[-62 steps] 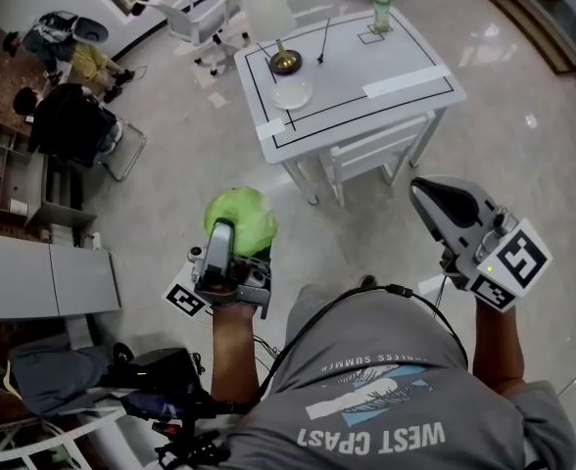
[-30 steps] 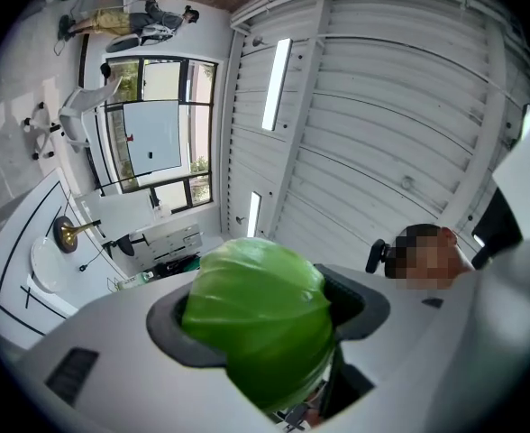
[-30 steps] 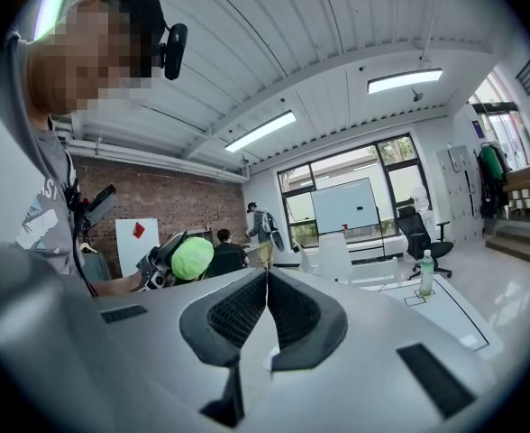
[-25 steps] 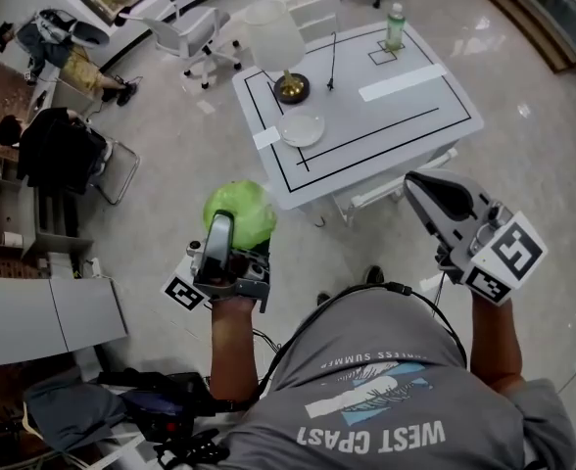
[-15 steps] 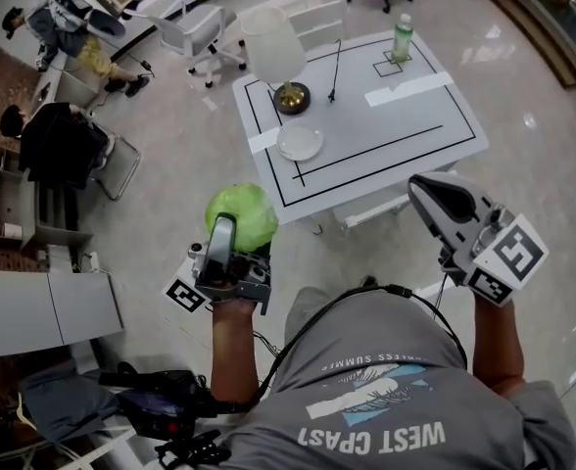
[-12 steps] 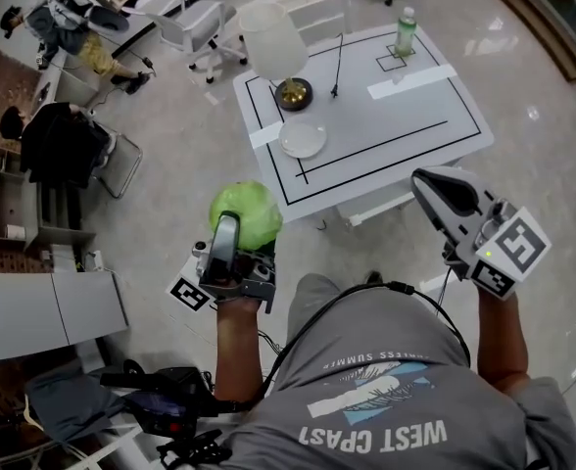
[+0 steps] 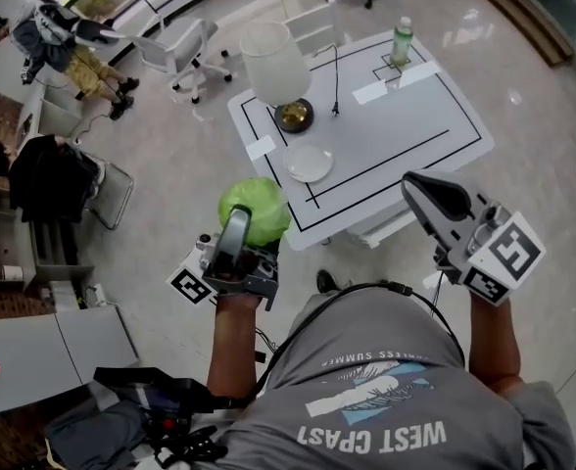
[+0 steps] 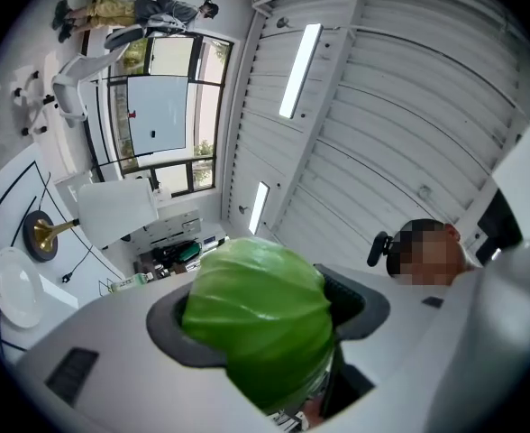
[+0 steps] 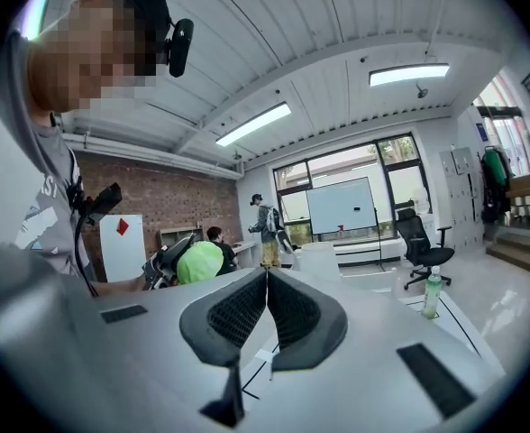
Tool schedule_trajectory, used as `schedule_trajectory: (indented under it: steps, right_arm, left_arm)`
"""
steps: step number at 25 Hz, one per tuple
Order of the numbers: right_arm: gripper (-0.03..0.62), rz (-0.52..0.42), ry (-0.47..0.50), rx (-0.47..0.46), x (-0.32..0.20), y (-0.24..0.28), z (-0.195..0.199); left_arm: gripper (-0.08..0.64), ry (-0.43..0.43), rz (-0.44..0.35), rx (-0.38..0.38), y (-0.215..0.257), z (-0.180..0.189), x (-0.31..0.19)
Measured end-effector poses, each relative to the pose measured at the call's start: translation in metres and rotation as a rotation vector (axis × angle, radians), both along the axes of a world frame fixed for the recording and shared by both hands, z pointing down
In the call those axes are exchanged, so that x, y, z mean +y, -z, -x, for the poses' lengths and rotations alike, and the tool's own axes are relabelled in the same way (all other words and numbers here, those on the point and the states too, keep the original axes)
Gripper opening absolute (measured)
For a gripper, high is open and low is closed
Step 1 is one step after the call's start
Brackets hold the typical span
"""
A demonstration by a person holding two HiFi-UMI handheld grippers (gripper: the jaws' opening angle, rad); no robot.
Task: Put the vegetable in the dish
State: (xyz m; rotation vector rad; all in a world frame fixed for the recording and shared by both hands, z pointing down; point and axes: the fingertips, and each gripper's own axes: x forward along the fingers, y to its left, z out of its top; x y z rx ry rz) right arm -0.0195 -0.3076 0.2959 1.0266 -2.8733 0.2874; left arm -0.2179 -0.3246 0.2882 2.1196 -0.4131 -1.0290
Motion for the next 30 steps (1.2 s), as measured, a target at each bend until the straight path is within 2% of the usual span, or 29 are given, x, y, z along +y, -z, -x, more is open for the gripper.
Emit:
schedule_trajectory:
  steps: [7,13,18,30]
  right_arm:
    - [0.008,0.031,-0.085,-0.002,-0.018,-0.006,0.009]
    - [0.008,0.046,-0.046,0.011,-0.027,-0.012,0.027]
    - [0.008,0.038,0.013,0.013,-0.057,-0.008,0.02]
    - [0.008,0.067,0.154,-0.002,-0.113,-0.018,-0.023]
  left_arm:
    - [0.301,-0.054,0.007,-0.003,-0.001,0.018,-0.032]
    - [0.301,-0.049,-0.005,-0.051,-0.013,0.019,-0.053]
    - [0.301,0.034,0.004,-0.102,-0.019,0.015,-0.073]
    - [0.301,0.169,0.077,-0.195,-0.038,-0.03,-0.109]
